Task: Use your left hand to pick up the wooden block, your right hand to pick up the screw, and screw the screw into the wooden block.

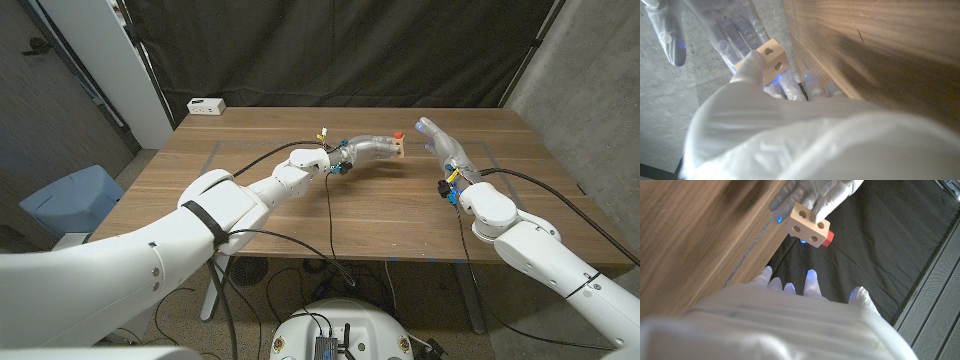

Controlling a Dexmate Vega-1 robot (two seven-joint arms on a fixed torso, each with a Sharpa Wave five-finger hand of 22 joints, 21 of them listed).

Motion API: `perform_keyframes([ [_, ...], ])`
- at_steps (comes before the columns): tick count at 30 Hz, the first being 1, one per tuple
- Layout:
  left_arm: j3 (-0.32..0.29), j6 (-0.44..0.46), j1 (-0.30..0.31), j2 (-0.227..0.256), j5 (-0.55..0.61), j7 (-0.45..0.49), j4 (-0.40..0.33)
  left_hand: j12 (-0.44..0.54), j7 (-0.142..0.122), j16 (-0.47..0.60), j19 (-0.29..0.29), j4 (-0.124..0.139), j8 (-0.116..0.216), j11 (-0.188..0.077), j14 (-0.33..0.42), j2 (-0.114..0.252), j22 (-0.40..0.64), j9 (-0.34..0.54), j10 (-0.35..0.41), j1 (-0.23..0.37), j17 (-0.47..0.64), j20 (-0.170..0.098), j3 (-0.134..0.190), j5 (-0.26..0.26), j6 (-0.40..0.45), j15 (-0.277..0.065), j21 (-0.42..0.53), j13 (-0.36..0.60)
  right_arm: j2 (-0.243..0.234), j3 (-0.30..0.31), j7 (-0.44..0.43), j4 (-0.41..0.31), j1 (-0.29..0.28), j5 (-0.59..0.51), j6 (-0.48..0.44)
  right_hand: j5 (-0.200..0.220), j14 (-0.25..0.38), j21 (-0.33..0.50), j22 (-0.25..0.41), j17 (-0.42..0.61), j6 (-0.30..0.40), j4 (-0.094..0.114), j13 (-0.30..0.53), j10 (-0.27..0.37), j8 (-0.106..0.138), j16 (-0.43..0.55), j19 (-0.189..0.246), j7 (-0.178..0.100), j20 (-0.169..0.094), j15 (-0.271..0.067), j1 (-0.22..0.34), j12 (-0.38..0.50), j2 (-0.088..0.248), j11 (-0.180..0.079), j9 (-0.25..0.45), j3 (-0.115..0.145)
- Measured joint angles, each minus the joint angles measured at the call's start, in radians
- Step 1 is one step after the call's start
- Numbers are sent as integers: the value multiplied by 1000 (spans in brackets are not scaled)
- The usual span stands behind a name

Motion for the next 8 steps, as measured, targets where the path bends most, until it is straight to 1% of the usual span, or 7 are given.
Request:
perform_keyframes([
  [1, -1, -1, -1, 2, 0, -4, -1, 0, 0, 0, 0, 0, 0, 0, 0, 0, 0, 0, 0, 0, 0, 0, 0, 0, 0, 0, 0, 0, 0, 0, 0, -1, 0, -1, -1, 0, 0, 0, 0, 0, -3, 0, 0, 0, 0, 0, 0, -3, 0, 0, 0, 0, 0, 0, 0, 0],
  [8, -3, -8, -7, 19, 0, -37, -5, 0, 0, 0, 0, -1, 0, 0, 0, 0, 0, 0, 0, 0, 0, 0, -1, 0, 0, 0, 0, 0, 9, -3, 2, 8, 11, -4, -4, 0, 0, 0, 0, 0, -16, 0, 0, 0, 0, 0, 0, 9, 0, 0, 0, 0, 0, 0, 0, 0],
])
